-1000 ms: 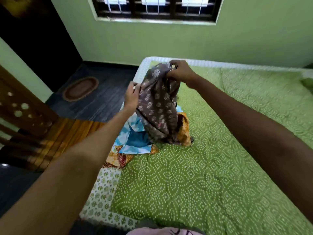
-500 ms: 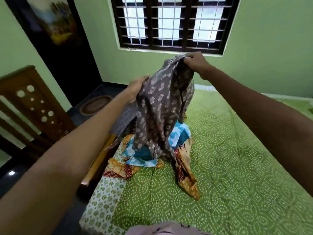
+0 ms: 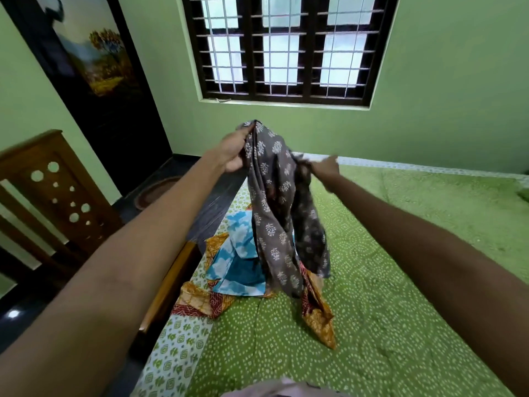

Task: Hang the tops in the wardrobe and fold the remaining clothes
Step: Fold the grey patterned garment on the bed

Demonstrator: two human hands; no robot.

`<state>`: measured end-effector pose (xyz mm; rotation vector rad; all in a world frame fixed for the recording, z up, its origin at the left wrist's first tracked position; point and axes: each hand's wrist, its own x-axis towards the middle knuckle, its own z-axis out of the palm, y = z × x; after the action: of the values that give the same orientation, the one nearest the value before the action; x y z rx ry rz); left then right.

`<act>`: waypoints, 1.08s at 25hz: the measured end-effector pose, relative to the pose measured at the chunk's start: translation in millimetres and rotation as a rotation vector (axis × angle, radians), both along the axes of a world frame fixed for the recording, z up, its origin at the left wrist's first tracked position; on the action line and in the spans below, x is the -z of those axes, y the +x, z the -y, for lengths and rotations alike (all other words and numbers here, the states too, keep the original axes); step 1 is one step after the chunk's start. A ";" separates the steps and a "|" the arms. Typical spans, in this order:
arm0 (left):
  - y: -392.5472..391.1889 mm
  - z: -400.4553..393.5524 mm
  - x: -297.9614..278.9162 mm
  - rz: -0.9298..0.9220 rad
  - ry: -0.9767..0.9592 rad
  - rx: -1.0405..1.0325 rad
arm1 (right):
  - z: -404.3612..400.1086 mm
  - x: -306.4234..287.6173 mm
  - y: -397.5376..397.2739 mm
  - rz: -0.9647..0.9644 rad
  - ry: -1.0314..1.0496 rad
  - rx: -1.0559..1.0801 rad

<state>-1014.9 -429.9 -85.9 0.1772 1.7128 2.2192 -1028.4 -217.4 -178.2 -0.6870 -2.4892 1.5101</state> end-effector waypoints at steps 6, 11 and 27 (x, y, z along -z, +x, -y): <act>3.3 5.0 -7.2 -0.038 -0.087 0.098 | 16.0 91.3 64.8 0.267 -0.527 -0.266; 3.6 7.5 -1.3 0.023 0.035 0.078 | 40.4 93.6 73.9 0.341 -0.777 -0.464; -13.6 105.5 46.8 0.072 -0.415 -0.296 | -76.4 -1.2 50.8 -0.077 -0.899 -0.093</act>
<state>-1028.5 -535.5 -132.7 -0.2677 2.2267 1.9633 -977.6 -141.0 -177.0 -0.5820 -1.7057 2.6315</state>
